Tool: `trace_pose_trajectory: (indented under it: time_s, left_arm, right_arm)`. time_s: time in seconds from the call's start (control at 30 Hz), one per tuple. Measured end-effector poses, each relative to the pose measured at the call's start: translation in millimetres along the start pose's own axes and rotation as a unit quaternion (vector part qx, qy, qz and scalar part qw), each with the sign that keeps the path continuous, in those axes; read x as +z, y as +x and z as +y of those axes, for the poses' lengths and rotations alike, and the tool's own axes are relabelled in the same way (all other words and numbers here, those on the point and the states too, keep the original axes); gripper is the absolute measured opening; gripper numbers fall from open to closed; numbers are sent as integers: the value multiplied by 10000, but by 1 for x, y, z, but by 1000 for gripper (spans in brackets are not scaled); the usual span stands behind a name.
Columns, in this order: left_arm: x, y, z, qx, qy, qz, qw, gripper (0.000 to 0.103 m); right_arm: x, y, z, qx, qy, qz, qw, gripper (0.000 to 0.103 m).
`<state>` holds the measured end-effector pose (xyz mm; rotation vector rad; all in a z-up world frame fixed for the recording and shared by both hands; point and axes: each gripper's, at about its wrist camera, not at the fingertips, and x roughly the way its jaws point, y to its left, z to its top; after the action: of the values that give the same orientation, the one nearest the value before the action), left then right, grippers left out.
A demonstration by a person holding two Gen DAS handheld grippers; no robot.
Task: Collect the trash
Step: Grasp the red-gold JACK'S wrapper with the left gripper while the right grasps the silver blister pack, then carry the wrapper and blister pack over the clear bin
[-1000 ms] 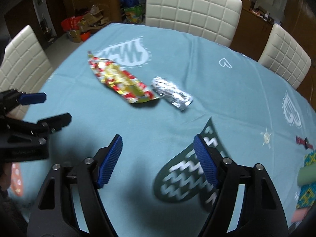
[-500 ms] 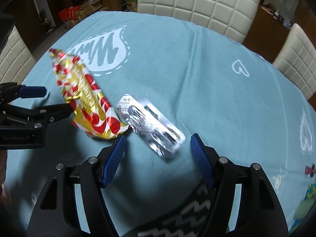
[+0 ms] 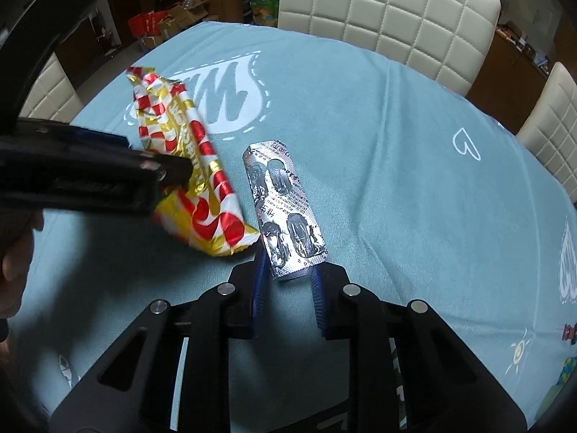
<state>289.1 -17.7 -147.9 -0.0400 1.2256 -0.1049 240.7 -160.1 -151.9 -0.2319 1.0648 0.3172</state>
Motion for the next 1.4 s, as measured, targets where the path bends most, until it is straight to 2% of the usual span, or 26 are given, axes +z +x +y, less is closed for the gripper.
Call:
trace_pose_trajectory:
  time_s: [0.03, 0.07, 0.1, 0.13, 0.23, 0.5, 0.7, 0.9, 1.1, 1.4]
  left_arm:
    - [1, -1, -3, 24, 60, -39, 10000, 55]
    - [1, -3, -6, 56, 133, -68, 9999, 45]
    - [2, -4, -9, 111, 190, -46, 9997, 40]
    - [1, -4, -11, 48, 240, -22, 9997, 26]
    - [-5, -12, -13, 16, 422, -13, 9991, 6]
    - [-48, -43, -5, 215, 807, -11, 9965, 5]
    - [-89, -67, 13, 316, 776, 146, 9964, 5]
    - [-134, -86, 40, 399, 570, 292, 9972, 5]
    - [-165, -108, 69, 446, 312, 238, 9982, 5]
    - [-189, -128, 130, 545, -228, 169, 9981, 5]
  right_arm:
    - [-1, -1, -1, 3, 13, 9, 10000, 24]
    - [-2, -1, -2, 4, 27, 18, 10000, 24]
    - [-3, -2, -3, 3, 43, 24, 10000, 24]
    - [-3, -3, -5, 0, 58, 22, 10000, 24]
    - [-7, -10, -9, 65, 184, 37, 9998, 24]
    - [-30, -34, 11, 191, 166, 161, 9996, 24]
    - [-47, -52, 47, 408, 31, 422, 9983, 24]
    - [-57, -69, 91, 555, -198, 493, 9970, 24]
    - [-57, -83, 133, 652, -508, 452, 9956, 25]
    - [-43, -89, 201, 942, -965, 426, 9900, 25]
